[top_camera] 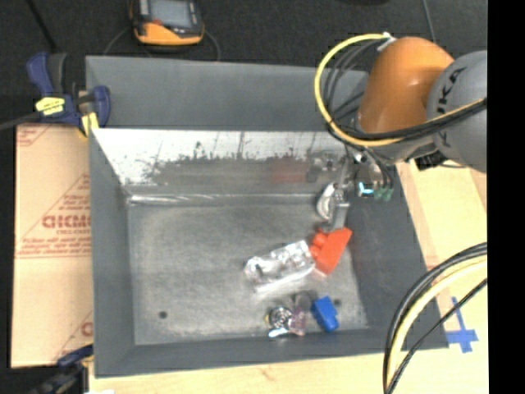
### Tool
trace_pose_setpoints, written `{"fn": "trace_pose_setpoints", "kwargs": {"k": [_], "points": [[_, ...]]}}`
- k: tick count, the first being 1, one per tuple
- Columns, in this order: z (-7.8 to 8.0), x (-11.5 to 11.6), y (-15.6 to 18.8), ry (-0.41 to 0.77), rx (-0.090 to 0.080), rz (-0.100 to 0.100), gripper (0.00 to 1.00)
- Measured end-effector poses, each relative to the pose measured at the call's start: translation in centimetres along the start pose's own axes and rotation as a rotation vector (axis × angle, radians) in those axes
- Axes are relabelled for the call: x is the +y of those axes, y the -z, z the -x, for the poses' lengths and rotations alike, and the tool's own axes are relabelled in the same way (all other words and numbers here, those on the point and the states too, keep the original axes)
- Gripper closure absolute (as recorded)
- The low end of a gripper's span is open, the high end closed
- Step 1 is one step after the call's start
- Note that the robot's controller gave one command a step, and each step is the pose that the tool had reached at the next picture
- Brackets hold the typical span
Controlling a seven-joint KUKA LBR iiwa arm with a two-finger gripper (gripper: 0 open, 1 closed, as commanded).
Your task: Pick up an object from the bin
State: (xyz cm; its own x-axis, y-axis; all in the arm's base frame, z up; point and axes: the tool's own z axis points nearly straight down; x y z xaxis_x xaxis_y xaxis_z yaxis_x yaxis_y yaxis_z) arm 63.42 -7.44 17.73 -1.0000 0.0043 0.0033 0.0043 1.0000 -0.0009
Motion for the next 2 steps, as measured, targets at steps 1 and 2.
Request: {"fn": "trace_pose_setpoints", "kwargs": {"k": [1,2], "points": [[-8.42,-1.44,-8.76,0.369,-0.005,0.0,0.0],[-8.3,-1.42,-8.64,0.372,-0.008,-0.002,1.0]]}}
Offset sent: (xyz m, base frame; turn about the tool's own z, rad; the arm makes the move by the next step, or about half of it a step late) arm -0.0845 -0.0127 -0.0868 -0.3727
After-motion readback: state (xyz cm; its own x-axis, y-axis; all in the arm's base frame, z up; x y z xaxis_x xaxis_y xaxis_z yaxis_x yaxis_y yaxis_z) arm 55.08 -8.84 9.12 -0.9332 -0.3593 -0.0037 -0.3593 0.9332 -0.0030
